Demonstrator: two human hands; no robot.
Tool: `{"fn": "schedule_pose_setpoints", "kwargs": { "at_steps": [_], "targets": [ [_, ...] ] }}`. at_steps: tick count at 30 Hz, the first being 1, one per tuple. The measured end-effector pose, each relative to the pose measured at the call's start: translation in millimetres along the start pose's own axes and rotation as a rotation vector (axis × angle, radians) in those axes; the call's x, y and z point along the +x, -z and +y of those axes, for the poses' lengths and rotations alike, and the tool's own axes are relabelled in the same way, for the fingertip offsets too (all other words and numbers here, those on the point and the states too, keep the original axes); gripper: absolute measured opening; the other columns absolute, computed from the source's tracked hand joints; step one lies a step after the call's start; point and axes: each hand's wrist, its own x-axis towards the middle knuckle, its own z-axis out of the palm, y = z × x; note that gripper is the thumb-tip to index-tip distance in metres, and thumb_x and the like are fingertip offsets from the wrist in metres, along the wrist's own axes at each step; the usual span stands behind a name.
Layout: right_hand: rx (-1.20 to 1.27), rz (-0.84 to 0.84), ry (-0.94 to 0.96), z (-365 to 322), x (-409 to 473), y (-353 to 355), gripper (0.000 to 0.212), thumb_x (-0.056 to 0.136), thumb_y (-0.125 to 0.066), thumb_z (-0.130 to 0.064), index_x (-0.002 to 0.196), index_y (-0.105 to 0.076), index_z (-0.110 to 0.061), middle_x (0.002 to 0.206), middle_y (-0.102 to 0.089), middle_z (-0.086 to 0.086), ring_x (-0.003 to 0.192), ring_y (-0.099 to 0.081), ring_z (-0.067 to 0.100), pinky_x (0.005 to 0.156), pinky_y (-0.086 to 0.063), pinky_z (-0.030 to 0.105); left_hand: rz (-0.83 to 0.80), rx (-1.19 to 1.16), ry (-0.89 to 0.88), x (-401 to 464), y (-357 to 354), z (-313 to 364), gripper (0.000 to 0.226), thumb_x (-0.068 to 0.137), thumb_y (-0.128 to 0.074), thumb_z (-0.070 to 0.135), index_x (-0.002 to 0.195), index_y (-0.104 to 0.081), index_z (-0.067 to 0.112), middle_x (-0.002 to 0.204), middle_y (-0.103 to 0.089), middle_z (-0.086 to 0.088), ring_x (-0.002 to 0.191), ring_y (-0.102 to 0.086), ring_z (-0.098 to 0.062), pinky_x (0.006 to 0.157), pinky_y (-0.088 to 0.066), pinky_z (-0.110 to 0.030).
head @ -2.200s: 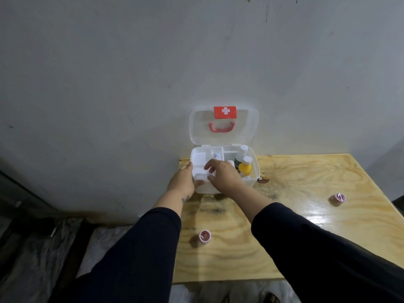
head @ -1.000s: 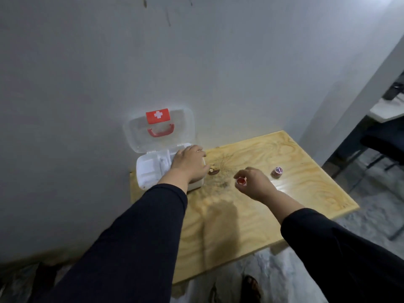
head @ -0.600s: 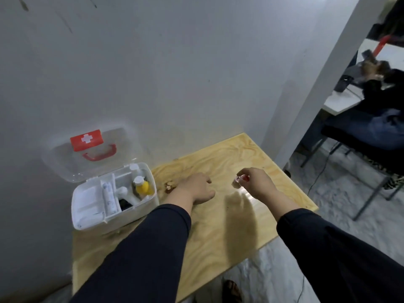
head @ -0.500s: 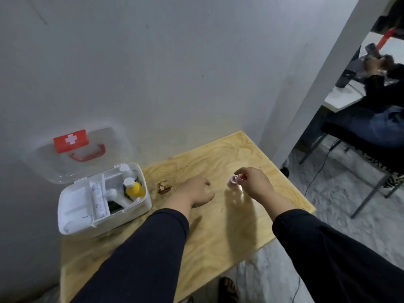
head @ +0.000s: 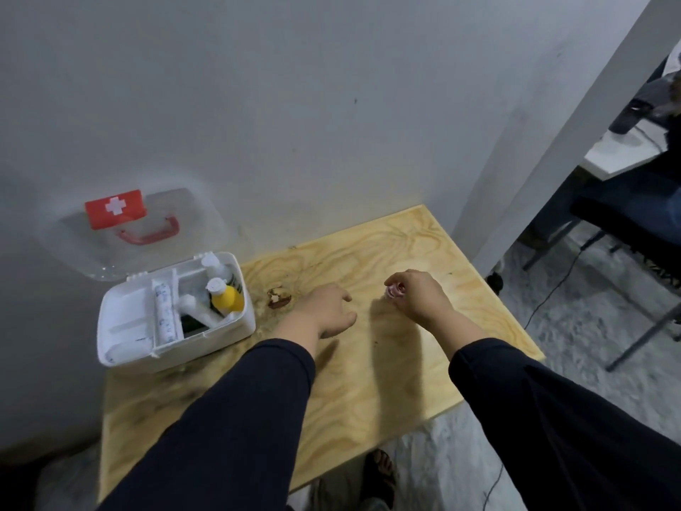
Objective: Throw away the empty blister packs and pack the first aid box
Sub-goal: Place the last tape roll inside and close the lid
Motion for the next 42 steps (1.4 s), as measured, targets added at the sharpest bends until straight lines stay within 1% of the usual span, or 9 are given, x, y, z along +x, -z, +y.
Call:
{"fn": "schedule_pose_setpoints", "kwargs": {
  "at_steps": [4, 9, 14, 18, 24, 29, 32, 37, 42],
  "targets": [
    [-0.015, 0.023, 0.067, -38, 1, 12, 0.025, 0.083, -0.061, -0.024, 0.105, -0.07, -0.021, 0.104, -0.069, 0.004, 0.098, -0.064, 0.024, 0.076, -0.048, 0.028, 0.061, -0.009, 0.03, -18, 22, -14, 0.05, 0.09, -0.051, 0.042, 0.135, -0.051, 0.022, 0.147, -0.044, 0.0, 0.13, -0.047, -0.024, 0.101, -0.045, -0.039],
    [-0.111, 0.068, 0.238, -108, 2, 27, 0.024, 0.081, -0.063, -0.027, 0.103, -0.071, -0.022, 0.096, -0.074, 0.003, 0.1, -0.06, 0.026, 0.08, -0.053, 0.032, 0.145, -0.056, 0.079, -55, 59, -46, 0.049, 0.088, -0.053, 0.037, 0.136, -0.051, 0.024, 0.145, -0.048, -0.001, 0.128, -0.049, -0.025, 0.105, -0.043, -0.036],
    [-0.156, 0.119, 0.427, -190, 2, 26, 0.023, 0.084, -0.06, -0.026, 0.104, -0.07, -0.021, 0.099, -0.075, 0.002, 0.1, -0.059, 0.029, 0.084, -0.043, 0.027, 0.289, -0.081, 0.147, -95, 88, -88, 0.047, 0.09, -0.055, 0.037, 0.135, -0.053, 0.023, 0.144, -0.05, -0.001, 0.128, -0.05, -0.025, 0.102, -0.045, -0.038],
    [-0.157, 0.08, 0.49, -252, 0, 11, 0.028, 0.087, -0.057, -0.024, 0.113, -0.067, -0.021, 0.109, -0.072, 0.003, 0.107, -0.051, 0.029, 0.076, -0.036, 0.025, 0.372, -0.129, 0.249, -133, 95, -137, 0.048, 0.089, -0.055, 0.034, 0.136, -0.051, 0.024, 0.145, -0.046, 0.001, 0.127, -0.049, -0.026, 0.101, -0.044, -0.038],
    [-0.169, 0.009, 0.568, -323, -4, -42, 0.029, 0.085, -0.061, -0.029, 0.113, -0.066, -0.025, 0.11, -0.07, 0.003, 0.112, -0.05, 0.027, 0.089, -0.046, 0.033, 0.415, -0.158, 0.398, -173, 76, -215, 0.066, 0.089, -0.061, 0.038, 0.146, -0.036, 0.017, 0.154, -0.034, -0.001, 0.138, -0.038, -0.024, 0.111, -0.037, -0.04],
    [-0.139, -0.084, 0.563, -354, -2, -95, 0.031, 0.086, -0.061, -0.027, 0.116, -0.063, -0.019, 0.109, -0.071, 0.006, 0.111, -0.048, 0.027, 0.087, -0.045, 0.034, 0.383, -0.257, 0.413, -178, 55, -251, 0.092, 0.074, -0.07, 0.057, 0.147, -0.03, 0.018, 0.153, -0.035, -0.003, 0.138, -0.037, -0.024, 0.11, -0.038, -0.044],
    [-0.162, -0.115, 0.536, -364, 4, -119, 0.03, 0.088, -0.059, -0.023, 0.117, -0.061, -0.018, 0.108, -0.071, 0.008, 0.117, -0.045, 0.029, 0.091, -0.045, 0.035, 0.363, -0.309, 0.395, -175, 45, -259, 0.104, 0.066, -0.073, 0.064, 0.148, -0.028, 0.019, 0.153, -0.034, -0.002, 0.139, -0.037, -0.022, 0.111, -0.037, -0.043],
    [-0.175, -0.092, 0.545, -377, 10, -143, 0.028, 0.089, -0.057, -0.012, 0.117, -0.062, -0.015, 0.109, -0.065, 0.01, 0.115, -0.045, 0.03, 0.09, -0.046, 0.037, 0.365, -0.309, 0.39, -170, 33, -266, 0.099, 0.07, -0.068, 0.065, 0.149, -0.023, 0.026, 0.152, -0.034, 0.001, 0.137, -0.038, -0.022, 0.108, -0.04, -0.041],
    [-0.039, -0.072, 0.533, -387, 13, -146, 0.032, 0.085, -0.064, -0.007, 0.116, -0.064, -0.014, 0.116, -0.05, 0.011, 0.11, -0.052, 0.028, 0.093, -0.05, 0.037, 0.353, -0.273, 0.392, -171, 35, -267, 0.1, 0.069, -0.065, 0.068, 0.149, -0.02, 0.029, 0.151, -0.035, 0.0, 0.136, -0.04, -0.024, 0.101, -0.042, -0.041]
  ]
}}
